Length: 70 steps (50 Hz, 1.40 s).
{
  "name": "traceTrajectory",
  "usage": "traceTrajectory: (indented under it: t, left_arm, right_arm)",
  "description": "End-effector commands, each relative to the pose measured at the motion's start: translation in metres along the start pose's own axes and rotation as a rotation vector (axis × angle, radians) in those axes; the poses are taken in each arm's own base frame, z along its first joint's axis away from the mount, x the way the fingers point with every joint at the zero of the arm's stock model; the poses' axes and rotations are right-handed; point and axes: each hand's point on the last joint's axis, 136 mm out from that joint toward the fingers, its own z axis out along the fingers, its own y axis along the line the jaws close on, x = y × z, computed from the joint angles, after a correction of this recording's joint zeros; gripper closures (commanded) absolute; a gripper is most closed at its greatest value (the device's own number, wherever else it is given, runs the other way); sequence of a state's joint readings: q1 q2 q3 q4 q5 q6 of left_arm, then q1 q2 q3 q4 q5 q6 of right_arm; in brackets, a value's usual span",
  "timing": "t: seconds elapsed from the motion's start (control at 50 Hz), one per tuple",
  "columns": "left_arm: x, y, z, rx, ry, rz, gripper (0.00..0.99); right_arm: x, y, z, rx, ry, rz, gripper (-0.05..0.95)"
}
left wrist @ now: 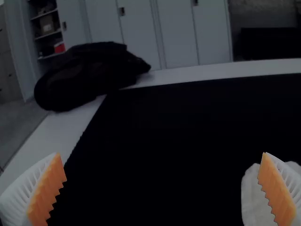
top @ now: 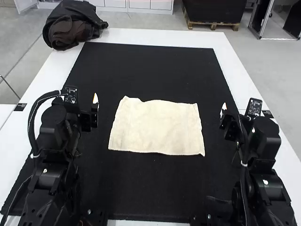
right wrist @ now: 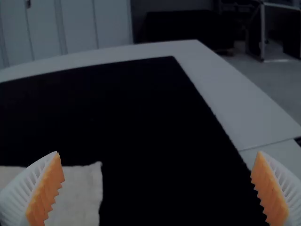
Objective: Fold the towel.
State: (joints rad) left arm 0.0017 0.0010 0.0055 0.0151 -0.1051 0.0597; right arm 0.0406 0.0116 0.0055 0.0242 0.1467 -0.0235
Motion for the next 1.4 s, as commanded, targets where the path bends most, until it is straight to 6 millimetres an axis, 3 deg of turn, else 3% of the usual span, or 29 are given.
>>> traceTrajectory:
  t: [0.0, 1.04, 1.18, 1.24, 1.34, 1.38]
  left_arm:
    - [-0.001, 0.002, 0.000, -0.008, -0.008, 0.005, 0.036]
    - [-0.001, 0.000, 0.000, 0.000, -0.008, 0.009, 0.036]
    - [-0.025, 0.004, -0.001, -0.019, -0.105, 0.051, 0.039]
    - [-0.047, 0.009, -0.005, -0.043, -0.196, 0.039, 0.039]
    - [-0.078, 0.023, -0.014, -0.114, -0.319, 0.020, 0.041]
    - [-0.087, 0.026, -0.017, -0.126, -0.349, 0.015, 0.043]
  right_arm:
    - [-0.001, -0.004, 0.000, 0.016, -0.010, -0.005, -0.02]
    - [-0.007, -0.002, 0.000, 0.009, -0.031, -0.007, -0.02]
    - [-0.047, -0.003, -0.005, 0.037, -0.194, -0.222, -0.01]
    - [-0.061, -0.003, -0.008, 0.048, -0.252, -0.259, -0.01]
    - [-0.071, 0.001, -0.011, 0.045, -0.297, -0.325, -0.01]
    - [-0.070, 0.012, -0.011, -0.009, -0.304, -0.418, -0.01]
